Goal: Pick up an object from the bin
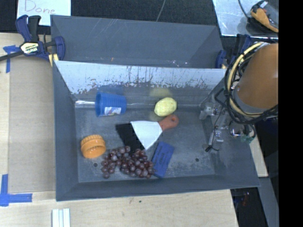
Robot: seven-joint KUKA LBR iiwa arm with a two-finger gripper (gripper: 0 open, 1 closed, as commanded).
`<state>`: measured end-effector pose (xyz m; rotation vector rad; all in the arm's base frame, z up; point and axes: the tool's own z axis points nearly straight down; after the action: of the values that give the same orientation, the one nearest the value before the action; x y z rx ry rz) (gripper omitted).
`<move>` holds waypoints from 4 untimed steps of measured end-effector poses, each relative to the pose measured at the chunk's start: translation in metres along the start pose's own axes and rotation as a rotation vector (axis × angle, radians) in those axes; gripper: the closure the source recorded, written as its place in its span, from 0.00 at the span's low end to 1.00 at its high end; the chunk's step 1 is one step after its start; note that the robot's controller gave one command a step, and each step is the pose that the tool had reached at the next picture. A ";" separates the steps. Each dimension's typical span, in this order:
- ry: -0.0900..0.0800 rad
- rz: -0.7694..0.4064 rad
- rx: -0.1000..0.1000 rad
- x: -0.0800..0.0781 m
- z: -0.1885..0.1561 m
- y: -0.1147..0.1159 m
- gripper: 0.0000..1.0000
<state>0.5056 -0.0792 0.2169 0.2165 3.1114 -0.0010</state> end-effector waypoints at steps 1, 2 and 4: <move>0.008 -0.096 0.000 0.022 0.114 -0.005 0.00; -0.015 0.036 -0.001 0.015 0.072 0.036 0.00; -0.017 0.206 -0.003 0.022 0.146 0.070 0.00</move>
Offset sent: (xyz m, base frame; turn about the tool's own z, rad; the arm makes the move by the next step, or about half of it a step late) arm -0.0101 0.0372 -0.0733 0.0393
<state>0.4971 -0.0071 0.0704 0.5321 3.0556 0.0051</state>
